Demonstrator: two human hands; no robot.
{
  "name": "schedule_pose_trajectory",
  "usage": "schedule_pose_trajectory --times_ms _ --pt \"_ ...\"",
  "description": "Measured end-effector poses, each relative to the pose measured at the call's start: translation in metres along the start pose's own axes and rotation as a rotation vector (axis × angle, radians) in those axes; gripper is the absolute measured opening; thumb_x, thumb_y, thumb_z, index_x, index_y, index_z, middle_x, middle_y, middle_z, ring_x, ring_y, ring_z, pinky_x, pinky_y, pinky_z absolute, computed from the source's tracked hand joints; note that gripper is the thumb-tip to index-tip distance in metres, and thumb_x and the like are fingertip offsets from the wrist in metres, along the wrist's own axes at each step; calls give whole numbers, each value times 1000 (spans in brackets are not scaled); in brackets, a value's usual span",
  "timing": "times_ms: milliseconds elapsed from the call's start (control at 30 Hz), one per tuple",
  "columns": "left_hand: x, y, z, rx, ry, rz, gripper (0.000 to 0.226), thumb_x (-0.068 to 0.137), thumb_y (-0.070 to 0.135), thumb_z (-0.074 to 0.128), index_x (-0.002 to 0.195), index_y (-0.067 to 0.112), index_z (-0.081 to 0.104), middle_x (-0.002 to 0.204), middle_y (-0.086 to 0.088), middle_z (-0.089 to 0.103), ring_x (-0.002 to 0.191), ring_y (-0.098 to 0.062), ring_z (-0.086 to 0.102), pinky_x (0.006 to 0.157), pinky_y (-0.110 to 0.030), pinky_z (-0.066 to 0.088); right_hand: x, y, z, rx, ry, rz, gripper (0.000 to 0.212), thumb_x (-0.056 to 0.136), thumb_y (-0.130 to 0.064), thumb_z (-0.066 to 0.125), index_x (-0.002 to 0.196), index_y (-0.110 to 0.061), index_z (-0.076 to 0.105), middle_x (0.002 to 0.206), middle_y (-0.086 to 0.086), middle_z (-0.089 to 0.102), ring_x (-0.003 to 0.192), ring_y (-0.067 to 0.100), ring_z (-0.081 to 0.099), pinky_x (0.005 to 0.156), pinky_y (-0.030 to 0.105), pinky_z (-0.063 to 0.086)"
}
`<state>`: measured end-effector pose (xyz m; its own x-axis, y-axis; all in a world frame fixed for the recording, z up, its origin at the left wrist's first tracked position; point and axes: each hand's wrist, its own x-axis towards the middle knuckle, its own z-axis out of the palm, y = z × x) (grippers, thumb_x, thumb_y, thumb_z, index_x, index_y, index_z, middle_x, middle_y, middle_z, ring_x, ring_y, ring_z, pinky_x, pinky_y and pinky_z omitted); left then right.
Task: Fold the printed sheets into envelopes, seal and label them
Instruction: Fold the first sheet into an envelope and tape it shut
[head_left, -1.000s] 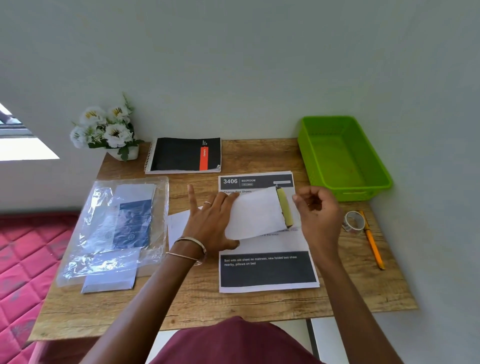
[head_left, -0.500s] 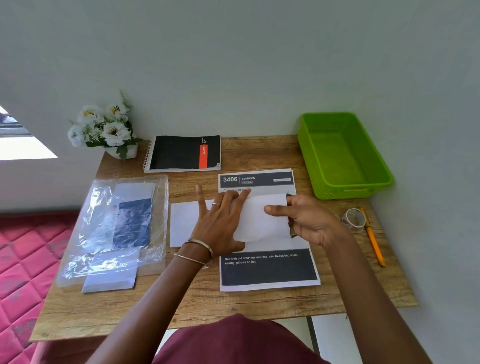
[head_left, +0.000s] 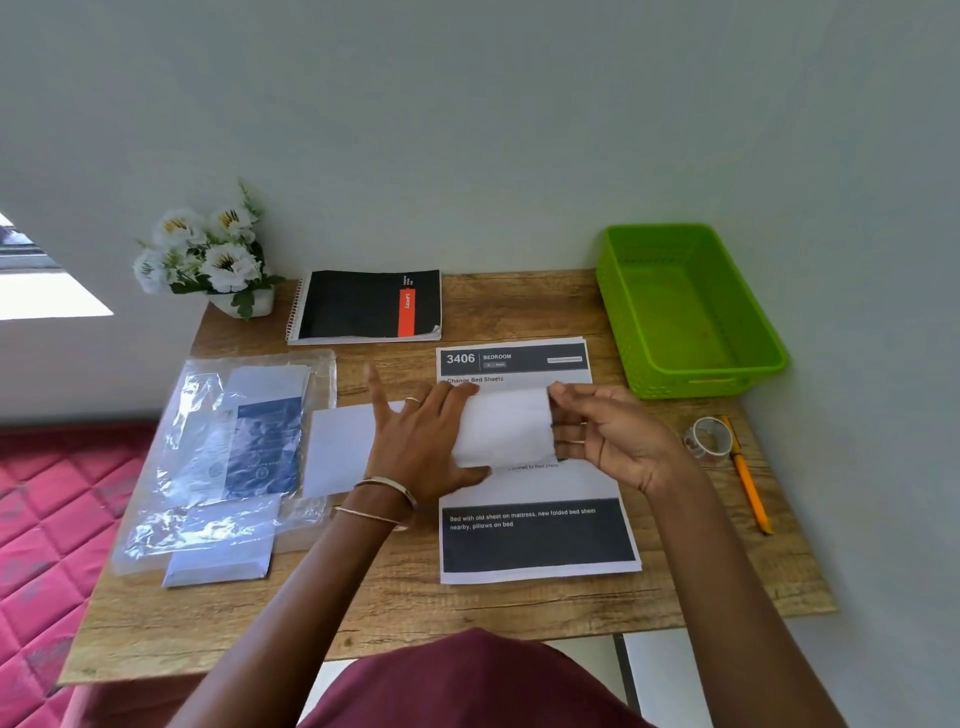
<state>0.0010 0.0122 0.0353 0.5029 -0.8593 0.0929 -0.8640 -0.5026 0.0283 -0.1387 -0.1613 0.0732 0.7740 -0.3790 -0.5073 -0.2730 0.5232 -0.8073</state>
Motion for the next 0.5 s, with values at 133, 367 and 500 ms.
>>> schedule_pose_trajectory --times_ms 133,367,500 --pt "-3 -32 -9 -16 3 -101 83 58 69 62 128 29 41 123 5 54 119 -22 49 99 -74 -12 4 4 -21 -262 389 -264 9 91 -9 60 97 -7 66 92 14 73 78 21 70 67 24 56" --pt "-5 -54 -22 -129 33 -122 97 50 64 75 132 29 37 129 1 49 127 -26 41 98 -74 -13 35 36 -46 -1350 269 -251 71 75 -35 77 136 -19 46 143 5 45 129 28 39 105 44 33" --pt "-6 -54 -18 -150 7 -100 99 50 71 67 132 28 33 132 0 47 128 -27 40 98 -72 -16 36 34 -37 -1582 201 -154 85 77 -39 73 147 -26 26 156 -4 22 139 28 17 105 44 21"
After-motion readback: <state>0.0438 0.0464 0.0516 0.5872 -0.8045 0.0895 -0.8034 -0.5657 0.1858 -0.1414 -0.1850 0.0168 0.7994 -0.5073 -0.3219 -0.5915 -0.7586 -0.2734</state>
